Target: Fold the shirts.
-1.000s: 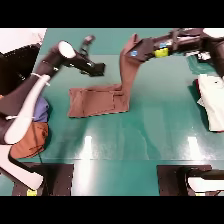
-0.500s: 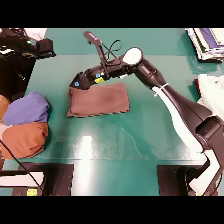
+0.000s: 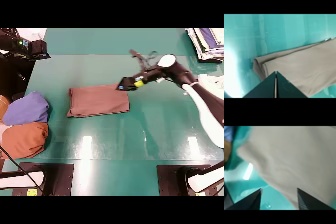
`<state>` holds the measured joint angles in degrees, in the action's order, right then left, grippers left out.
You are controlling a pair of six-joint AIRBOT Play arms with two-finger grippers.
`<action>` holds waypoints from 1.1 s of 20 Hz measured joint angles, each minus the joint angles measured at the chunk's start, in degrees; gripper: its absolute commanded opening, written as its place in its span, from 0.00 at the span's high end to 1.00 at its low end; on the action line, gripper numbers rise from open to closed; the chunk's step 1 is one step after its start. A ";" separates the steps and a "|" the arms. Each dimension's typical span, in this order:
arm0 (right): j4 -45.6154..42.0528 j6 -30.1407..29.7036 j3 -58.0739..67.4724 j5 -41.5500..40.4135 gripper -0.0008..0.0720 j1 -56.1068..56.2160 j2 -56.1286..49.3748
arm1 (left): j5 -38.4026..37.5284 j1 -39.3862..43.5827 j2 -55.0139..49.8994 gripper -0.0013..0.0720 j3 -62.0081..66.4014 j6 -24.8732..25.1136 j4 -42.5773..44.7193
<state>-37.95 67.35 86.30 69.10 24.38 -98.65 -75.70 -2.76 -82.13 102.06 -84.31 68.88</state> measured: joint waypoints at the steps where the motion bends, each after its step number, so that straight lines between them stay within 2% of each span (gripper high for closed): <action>1: 0.09 0.28 -3.13 -0.92 0.18 -2.32 0.81 | 0.04 0.63 -0.02 0.95 0.00 0.20 0.00; 6: 4.52 0.98 -8.90 -3.23 0.19 -6.62 -1.33 | 2.75 4.33 0.00 0.95 0.00 0.66 0.07; 11: 7.63 2.71 -2.43 -0.20 0.20 -2.78 -10.34 | 3.78 5.75 0.00 0.95 0.00 0.79 0.07; 12: 8.31 3.48 -0.57 0.87 0.25 -1.70 -12.24 | 3.74 5.90 0.00 0.95 0.00 0.79 0.07; 14: 8.61 4.42 2.67 2.32 0.46 0.24 -15.21 | 3.41 5.97 0.00 0.95 0.00 0.79 -0.02; 16: 7.96 4.85 5.35 2.36 0.93 1.86 -16.96 | 2.84 6.03 0.00 0.95 0.00 0.79 -0.04; 17: 7.89 5.25 6.75 2.45 0.97 2.43 -17.49 | 2.67 6.08 0.00 0.95 0.00 0.79 -0.09; 22: 7.85 5.31 14.86 2.71 0.97 0.83 -18.16 | 3.50 8.83 0.00 0.95 0.00 0.13 -0.09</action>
<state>-30.11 72.66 101.16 71.81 25.21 -116.81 -72.20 6.07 -82.13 102.06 -84.18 68.79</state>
